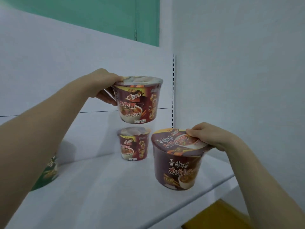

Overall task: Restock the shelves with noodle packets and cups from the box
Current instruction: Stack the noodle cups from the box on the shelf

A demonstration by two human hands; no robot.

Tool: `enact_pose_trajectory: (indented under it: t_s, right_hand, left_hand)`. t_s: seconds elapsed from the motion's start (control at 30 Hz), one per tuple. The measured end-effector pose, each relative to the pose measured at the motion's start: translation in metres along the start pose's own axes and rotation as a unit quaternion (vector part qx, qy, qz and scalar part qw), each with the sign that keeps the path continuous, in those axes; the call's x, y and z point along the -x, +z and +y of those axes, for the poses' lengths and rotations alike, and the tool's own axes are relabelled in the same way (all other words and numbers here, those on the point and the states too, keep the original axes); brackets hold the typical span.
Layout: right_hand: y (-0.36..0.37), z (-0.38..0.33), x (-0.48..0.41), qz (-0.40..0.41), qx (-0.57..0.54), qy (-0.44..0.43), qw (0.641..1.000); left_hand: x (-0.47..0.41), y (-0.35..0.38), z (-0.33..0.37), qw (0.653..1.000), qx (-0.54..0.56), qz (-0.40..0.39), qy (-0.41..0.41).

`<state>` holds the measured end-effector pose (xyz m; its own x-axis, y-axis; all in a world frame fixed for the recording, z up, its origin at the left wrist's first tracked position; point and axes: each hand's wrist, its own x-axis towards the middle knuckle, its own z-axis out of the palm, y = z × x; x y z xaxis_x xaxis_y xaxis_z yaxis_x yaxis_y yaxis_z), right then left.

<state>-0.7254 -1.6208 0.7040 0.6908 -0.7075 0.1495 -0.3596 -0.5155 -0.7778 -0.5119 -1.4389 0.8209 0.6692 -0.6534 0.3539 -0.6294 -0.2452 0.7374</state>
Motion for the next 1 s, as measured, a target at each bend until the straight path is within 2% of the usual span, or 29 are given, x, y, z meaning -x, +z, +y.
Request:
enact_pose_trajectory:
  t_s: [0.23, 0.5, 0.67, 0.83, 1.0]
  right_hand:
    - [0.005, 0.022, -0.064, 0.015, 0.023, 0.063, 0.998]
    - [0.011, 0.040, -0.143, -0.004, 0.042, 0.093, 0.995]
    - [0.022, 0.043, -0.191, 0.008, 0.037, 0.095, 0.995]
    - [0.033, 0.040, -0.219, 0.004, -0.020, 0.085, 0.996]
    - [0.041, 0.042, -0.241, -0.003, 0.001, 0.087, 0.996]
  left_hand:
    - [-0.046, 0.026, -0.021, 1.000, -0.008, -0.020, -0.014]
    - [-0.095, 0.058, -0.028, 0.999, -0.023, -0.023, -0.038]
    - [-0.116, 0.077, -0.029, 0.998, -0.036, -0.029, -0.054]
    - [-0.130, 0.091, -0.035, 0.996, -0.054, -0.037, -0.067]
    - [-0.138, 0.103, -0.040, 0.995, -0.058, -0.039, -0.074]
